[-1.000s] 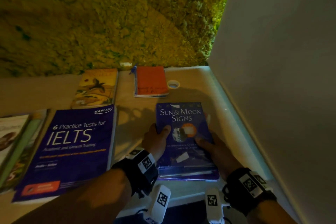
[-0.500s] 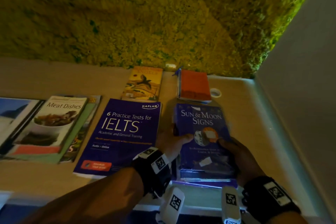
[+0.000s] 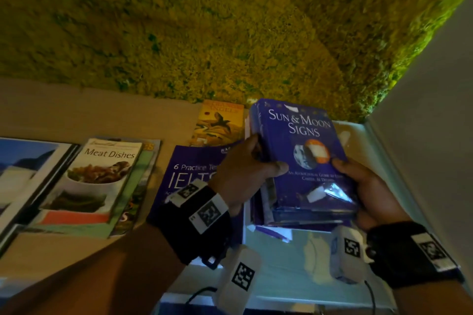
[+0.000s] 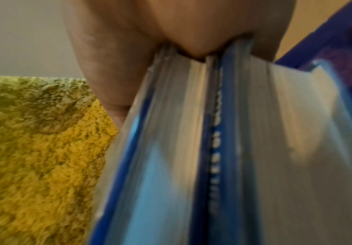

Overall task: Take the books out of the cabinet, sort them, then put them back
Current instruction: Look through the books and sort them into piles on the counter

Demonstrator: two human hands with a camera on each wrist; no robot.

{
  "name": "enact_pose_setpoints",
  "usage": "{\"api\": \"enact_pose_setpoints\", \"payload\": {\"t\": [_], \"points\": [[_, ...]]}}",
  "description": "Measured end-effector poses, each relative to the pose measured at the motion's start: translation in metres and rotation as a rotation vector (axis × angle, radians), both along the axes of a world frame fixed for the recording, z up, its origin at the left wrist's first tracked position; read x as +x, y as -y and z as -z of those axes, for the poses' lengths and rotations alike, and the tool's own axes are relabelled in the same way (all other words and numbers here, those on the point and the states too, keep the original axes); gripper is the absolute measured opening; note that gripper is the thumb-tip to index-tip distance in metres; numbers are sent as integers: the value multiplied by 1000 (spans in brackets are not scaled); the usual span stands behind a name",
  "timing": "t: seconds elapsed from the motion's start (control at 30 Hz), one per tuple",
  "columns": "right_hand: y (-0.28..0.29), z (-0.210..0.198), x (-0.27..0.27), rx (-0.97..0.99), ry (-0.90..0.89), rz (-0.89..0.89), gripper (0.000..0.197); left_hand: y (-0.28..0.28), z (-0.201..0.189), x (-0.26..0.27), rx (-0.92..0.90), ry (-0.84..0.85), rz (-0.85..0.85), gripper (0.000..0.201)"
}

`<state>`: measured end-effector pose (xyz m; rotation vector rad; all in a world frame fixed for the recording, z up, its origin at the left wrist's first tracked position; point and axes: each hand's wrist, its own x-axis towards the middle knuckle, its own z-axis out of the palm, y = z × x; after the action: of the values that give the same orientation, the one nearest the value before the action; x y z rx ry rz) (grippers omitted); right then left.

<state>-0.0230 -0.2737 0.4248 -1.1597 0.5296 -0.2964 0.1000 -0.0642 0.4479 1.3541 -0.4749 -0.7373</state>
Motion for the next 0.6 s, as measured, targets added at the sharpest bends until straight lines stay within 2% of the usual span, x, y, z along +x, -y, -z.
{"api": "enact_pose_setpoints", "payload": {"t": [0.13,0.27,0.4,0.53,0.6], "points": [[-28,-18,26,-50,45,-51,53,-36,-9,22,-20,12,-36,42],[-58,-18,52,-24,60,-95,49,-68,1,42,-6,-43,-137,34],[-100,6,72,-2,-51,-121,36,-95,29,57,93,-52,-236,32],[-136,46,77,-146,-206,-181,30,-113,56,68,229,-37,-263,19],[-144,50,76,-178,-249,-233,30,-121,67,72,285,-7,-247,24]]}}
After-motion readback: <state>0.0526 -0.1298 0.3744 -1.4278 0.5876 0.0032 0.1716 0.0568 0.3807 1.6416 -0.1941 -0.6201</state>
